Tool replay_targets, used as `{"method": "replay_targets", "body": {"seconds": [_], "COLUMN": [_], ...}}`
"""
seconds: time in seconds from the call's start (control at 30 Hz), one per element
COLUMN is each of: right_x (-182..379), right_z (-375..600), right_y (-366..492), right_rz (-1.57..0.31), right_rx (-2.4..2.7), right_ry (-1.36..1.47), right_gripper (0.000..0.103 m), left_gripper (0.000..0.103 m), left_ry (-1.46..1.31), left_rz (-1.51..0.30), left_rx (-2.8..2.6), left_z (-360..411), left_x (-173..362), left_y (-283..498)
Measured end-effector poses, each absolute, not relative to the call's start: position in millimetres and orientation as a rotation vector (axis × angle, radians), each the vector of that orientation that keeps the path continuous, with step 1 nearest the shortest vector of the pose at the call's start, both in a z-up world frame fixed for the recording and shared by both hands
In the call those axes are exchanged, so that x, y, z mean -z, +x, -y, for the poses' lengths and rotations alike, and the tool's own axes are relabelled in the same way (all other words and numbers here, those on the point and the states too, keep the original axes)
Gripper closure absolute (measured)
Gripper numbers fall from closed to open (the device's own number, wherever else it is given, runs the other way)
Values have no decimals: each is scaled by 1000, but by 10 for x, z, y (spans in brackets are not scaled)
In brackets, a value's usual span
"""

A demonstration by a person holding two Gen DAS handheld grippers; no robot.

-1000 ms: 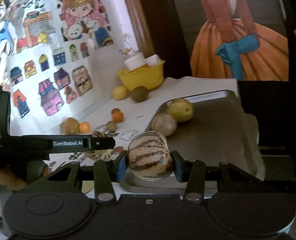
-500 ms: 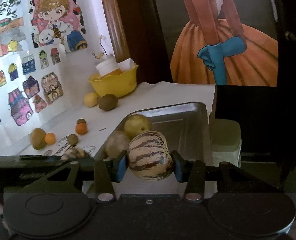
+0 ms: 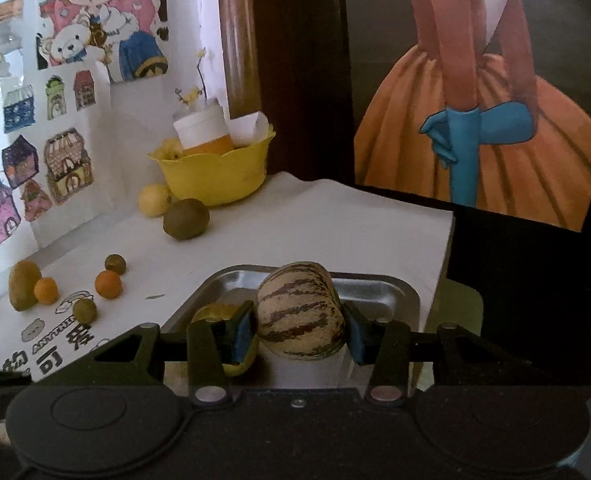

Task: Organize fruits
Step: 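Release a pepino on the tray with the left tool while the right tool lowers its pepino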

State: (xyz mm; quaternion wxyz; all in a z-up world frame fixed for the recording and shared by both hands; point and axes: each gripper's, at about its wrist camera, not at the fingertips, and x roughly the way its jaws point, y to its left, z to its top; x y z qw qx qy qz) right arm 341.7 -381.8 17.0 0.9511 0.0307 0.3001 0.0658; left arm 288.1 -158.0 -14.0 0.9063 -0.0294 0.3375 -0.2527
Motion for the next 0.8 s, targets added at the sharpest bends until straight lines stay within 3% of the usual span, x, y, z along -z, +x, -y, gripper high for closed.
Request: {"method": "replay_targets", "body": {"seconds": [0.8], "right_x": [127], "right_z": [3643], "right_y": [4127], "right_rz": [-722], "right_rx": [-180], "right_ry": [21], "right_gripper": [55], "left_gripper": [47], "left_ry": [-87], "left_rz": [-668], "left_rx": [515], "left_z": [1586], "left_x": [184], "left_y": [2871]}}
